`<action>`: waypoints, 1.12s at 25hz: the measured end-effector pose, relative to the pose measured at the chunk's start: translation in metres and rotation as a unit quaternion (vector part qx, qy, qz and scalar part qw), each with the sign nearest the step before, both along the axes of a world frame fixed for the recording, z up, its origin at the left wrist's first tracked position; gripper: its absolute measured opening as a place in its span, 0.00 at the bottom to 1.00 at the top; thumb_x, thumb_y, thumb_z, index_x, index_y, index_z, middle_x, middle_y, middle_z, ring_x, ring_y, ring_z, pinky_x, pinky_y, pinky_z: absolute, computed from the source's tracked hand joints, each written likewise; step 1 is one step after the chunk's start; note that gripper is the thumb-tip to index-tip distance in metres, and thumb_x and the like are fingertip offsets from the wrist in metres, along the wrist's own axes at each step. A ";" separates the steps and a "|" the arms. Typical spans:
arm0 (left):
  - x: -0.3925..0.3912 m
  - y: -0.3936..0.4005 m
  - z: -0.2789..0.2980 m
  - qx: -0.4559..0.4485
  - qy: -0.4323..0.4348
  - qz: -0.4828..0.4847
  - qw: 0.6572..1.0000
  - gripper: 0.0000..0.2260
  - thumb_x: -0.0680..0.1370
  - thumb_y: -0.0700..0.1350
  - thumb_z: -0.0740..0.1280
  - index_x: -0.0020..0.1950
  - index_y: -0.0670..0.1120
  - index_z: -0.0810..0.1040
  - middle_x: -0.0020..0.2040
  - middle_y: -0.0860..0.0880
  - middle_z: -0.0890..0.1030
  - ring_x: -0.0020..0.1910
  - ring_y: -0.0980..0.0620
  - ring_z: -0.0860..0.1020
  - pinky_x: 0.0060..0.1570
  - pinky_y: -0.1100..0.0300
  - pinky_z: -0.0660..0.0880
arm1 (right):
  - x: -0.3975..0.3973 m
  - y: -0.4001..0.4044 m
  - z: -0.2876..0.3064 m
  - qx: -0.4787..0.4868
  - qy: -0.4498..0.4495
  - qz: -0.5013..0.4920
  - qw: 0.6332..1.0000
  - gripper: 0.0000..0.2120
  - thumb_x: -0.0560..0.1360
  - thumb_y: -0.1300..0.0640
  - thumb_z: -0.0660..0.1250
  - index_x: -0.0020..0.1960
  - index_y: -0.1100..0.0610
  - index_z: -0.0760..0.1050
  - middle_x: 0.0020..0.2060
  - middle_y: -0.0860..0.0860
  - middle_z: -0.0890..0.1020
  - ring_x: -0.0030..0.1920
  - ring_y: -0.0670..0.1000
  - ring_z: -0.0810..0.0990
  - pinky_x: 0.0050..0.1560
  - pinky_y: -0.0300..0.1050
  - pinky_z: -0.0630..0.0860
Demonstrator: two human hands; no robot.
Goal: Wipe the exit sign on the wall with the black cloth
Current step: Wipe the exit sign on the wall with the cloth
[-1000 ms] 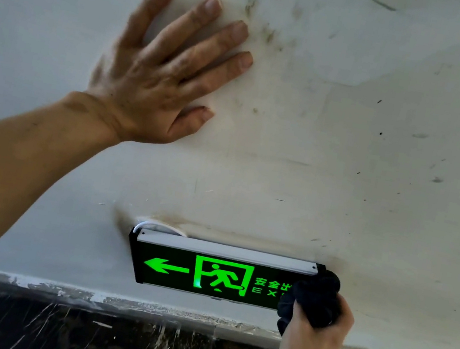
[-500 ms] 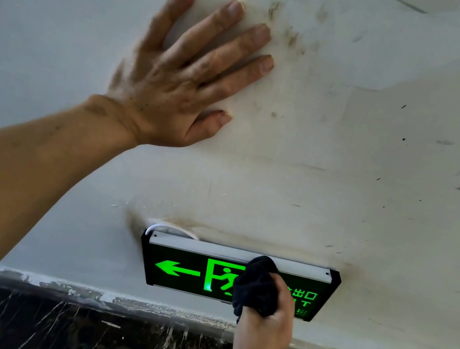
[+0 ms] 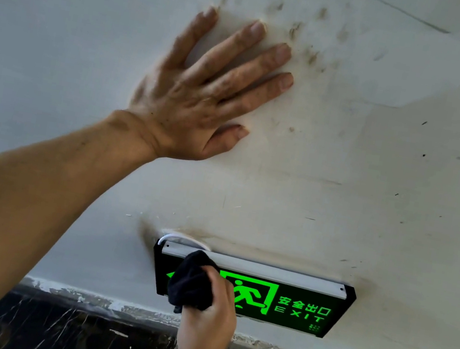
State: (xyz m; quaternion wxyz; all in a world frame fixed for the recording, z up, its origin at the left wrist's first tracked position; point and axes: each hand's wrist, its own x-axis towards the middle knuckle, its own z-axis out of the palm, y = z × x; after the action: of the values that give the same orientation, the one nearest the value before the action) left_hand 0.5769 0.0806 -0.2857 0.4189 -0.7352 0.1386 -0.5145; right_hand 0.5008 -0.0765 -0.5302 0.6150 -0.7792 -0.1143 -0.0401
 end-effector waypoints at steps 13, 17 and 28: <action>0.003 0.000 0.001 0.001 -0.008 -0.010 1.000 0.28 0.82 0.58 0.55 0.80 0.47 0.63 0.76 0.45 0.64 0.74 0.39 0.64 0.71 0.35 0.58 | -0.019 0.041 -0.006 -0.078 -0.017 0.070 0.994 0.25 0.61 0.68 0.70 0.53 0.47 0.81 0.46 0.42 0.79 0.45 0.48 0.80 0.43 0.31 0.71; 0.003 0.001 0.000 0.000 -0.009 -0.011 1.000 0.29 0.82 0.58 0.55 0.80 0.47 0.63 0.76 0.45 0.64 0.74 0.39 0.65 0.71 0.34 0.58 | -0.023 0.045 -0.017 -0.108 0.023 0.088 0.990 0.22 0.64 0.67 0.67 0.52 0.47 0.80 0.45 0.42 0.75 0.47 0.52 0.79 0.43 0.40 0.74; 0.002 0.000 0.002 -0.007 -0.003 -0.016 1.000 0.28 0.82 0.58 0.55 0.79 0.47 0.65 0.76 0.45 0.64 0.73 0.39 0.65 0.70 0.34 0.59 | -0.025 0.036 -0.043 -0.162 0.071 0.079 0.981 0.20 0.64 0.68 0.67 0.51 0.50 0.81 0.45 0.44 0.73 0.49 0.54 0.79 0.43 0.41 0.72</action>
State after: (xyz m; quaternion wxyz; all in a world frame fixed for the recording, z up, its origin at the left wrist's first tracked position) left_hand 0.5793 0.0805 -0.2839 0.4058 -0.7341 0.1457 -0.5246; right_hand 0.4756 -0.0404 -0.5728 0.4886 -0.8577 -0.1369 0.0829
